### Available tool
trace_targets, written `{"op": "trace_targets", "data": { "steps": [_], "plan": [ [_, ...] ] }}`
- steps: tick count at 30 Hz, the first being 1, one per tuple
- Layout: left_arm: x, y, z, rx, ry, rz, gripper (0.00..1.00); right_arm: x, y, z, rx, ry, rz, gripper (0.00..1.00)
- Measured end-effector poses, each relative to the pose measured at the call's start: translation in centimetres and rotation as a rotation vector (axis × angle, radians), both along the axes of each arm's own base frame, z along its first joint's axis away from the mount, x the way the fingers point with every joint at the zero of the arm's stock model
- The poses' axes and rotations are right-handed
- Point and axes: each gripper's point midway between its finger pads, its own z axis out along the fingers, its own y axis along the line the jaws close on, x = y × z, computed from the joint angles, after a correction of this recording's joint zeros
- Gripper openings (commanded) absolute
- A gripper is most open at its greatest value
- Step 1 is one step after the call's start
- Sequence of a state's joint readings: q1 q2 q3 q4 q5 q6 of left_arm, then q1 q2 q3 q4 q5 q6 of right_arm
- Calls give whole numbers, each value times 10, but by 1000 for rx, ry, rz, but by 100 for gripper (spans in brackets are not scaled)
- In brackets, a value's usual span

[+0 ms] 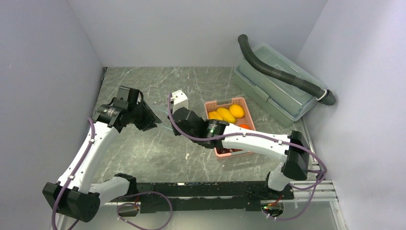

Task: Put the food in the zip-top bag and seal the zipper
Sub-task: Adjust the zipper on the food storage bag.

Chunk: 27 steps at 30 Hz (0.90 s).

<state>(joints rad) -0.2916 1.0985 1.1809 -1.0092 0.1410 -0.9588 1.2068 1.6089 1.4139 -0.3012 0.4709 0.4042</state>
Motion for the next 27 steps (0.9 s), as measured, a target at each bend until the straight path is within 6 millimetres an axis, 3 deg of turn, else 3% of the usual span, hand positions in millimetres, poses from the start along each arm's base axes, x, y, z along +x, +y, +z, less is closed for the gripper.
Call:
{"op": "trace_targets", "data": {
  "steps": [9,19,21,24,27],
  "plan": [
    [-2,0,-11,8,30,-6,0,5,-2,-1,23,-3,-46,0],
    [0,1,-12,35,15,-43,0,4,-15,9,83,-26,-79,0],
    [1,1,-11,41,2,-57,0,2,-17,13,101,-29,-72,9],
    [3,1,-8,58,-27,-89,0,-1,-18,22,131,-28,-55,33],
    [6,2,-3,77,-56,-122,0,-5,-17,30,150,-30,-31,47]
  ]
}}
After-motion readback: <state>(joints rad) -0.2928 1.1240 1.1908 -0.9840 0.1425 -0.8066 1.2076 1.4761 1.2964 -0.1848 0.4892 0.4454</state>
